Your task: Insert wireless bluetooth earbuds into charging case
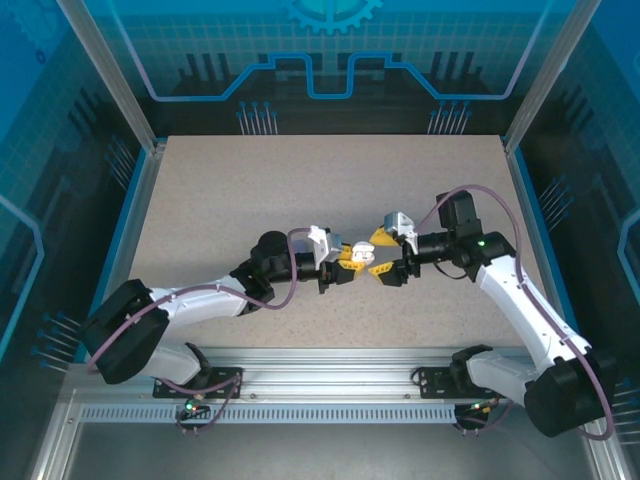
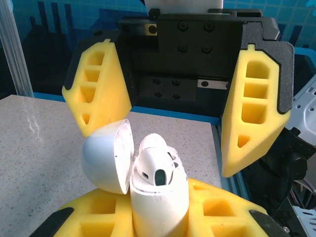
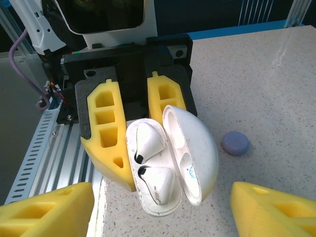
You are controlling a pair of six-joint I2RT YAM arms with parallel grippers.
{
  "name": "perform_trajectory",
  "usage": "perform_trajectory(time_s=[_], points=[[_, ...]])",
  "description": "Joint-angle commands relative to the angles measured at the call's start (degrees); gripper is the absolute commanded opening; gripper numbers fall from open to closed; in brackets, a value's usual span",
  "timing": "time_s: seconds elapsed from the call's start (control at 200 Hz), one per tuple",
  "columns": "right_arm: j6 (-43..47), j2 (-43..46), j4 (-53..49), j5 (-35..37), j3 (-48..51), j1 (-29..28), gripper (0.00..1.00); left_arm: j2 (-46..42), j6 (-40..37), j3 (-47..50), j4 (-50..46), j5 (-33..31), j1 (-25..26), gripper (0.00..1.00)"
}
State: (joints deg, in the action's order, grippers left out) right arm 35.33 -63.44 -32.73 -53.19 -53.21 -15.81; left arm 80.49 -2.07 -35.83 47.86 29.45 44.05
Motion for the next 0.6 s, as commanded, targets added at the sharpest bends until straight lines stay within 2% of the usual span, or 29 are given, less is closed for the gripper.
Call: perform_trajectory(time_s=[0.0,0.22,0.595], points=[[1.9,-1.1,-2.3,-2.8,-2.1,-1.0,0.72,-1.6,-1.0,0.1,1.8,1.5,0.2,0.13],[4.2,-1.6,-4.8,-4.3,-3.2,-1.2,0.63,-1.7,-1.2,0.4,1.6,0.7,0.2,0.13],[5.2,3.1,-6.7,-6.4,-1.4,0.4,0.5,-1.2,-1.6,0.7,1.3,-1.2,0.2,0.13]])
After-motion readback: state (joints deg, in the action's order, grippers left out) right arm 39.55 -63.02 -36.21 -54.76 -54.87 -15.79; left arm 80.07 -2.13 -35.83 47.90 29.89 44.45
